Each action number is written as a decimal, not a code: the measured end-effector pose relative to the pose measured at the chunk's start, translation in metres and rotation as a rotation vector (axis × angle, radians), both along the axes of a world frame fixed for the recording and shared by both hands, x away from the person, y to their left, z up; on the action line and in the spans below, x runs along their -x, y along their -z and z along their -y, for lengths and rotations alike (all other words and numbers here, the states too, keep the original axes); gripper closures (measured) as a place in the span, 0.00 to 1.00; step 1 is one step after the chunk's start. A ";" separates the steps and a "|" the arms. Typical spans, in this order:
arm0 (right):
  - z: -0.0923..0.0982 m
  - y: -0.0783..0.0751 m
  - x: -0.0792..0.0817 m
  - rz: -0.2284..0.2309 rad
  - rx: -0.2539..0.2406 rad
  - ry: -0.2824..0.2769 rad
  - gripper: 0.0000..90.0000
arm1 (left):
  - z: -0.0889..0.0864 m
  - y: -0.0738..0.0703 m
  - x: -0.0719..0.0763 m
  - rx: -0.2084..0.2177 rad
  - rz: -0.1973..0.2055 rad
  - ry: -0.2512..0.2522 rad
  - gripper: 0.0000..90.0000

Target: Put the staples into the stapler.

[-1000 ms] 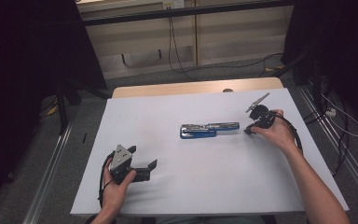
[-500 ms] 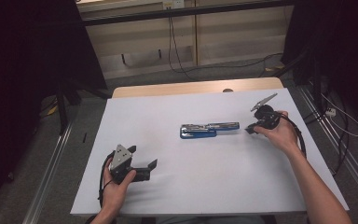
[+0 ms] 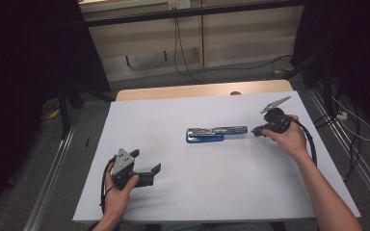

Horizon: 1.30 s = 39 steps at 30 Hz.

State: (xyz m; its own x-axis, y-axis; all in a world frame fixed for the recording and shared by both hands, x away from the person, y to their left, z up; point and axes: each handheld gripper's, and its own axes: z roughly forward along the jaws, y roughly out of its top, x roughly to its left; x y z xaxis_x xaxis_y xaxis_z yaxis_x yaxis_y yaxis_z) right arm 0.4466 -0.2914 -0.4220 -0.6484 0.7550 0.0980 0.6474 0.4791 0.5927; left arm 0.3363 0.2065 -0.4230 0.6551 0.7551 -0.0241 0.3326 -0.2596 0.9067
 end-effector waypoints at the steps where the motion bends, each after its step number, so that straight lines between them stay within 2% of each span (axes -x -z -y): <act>1: 0.001 0.000 0.000 0.000 -0.011 0.002 0.88 | 0.000 0.000 0.000 -0.004 0.002 0.000 0.05; 3: 0.002 -0.001 0.000 0.011 -0.014 0.009 0.88 | -0.001 0.000 -0.001 -0.007 0.001 0.002 0.05; 6: 0.005 -0.003 0.001 0.025 -0.064 0.017 0.88 | -0.001 0.000 -0.001 -0.007 -0.001 0.000 0.05; 13: 0.005 -0.009 0.003 0.048 -0.098 0.040 0.88 | -0.001 0.000 -0.002 -0.001 -0.008 -0.002 0.05; 15: 0.004 -0.011 0.003 0.062 -0.104 0.037 0.88 | -0.002 0.001 -0.003 0.009 -0.024 0.006 0.04; 19: 0.000 -0.017 0.005 0.089 -0.102 0.003 0.88 | -0.003 0.001 -0.004 0.017 -0.027 -0.002 0.04; 31: -0.016 -0.033 0.008 0.131 -0.121 -0.063 0.88 | -0.004 0.001 -0.003 0.010 -0.022 -0.008 0.04; 35: -0.023 -0.036 0.009 0.139 -0.128 -0.082 0.88 | -0.003 0.001 -0.003 0.026 -0.023 -0.007 0.04; 39: -0.027 -0.037 0.007 0.140 -0.133 -0.098 0.88 | -0.003 0.002 -0.004 0.019 -0.024 -0.005 0.04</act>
State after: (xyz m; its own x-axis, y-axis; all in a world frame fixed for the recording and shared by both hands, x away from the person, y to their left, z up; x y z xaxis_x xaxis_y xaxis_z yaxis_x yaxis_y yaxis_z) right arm 0.4393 -0.2644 -0.3848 -0.7322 0.6743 0.0963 0.5087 0.4472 0.7357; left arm 0.3408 0.2099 -0.4246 0.6504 0.7576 -0.0545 0.3558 -0.2405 0.9031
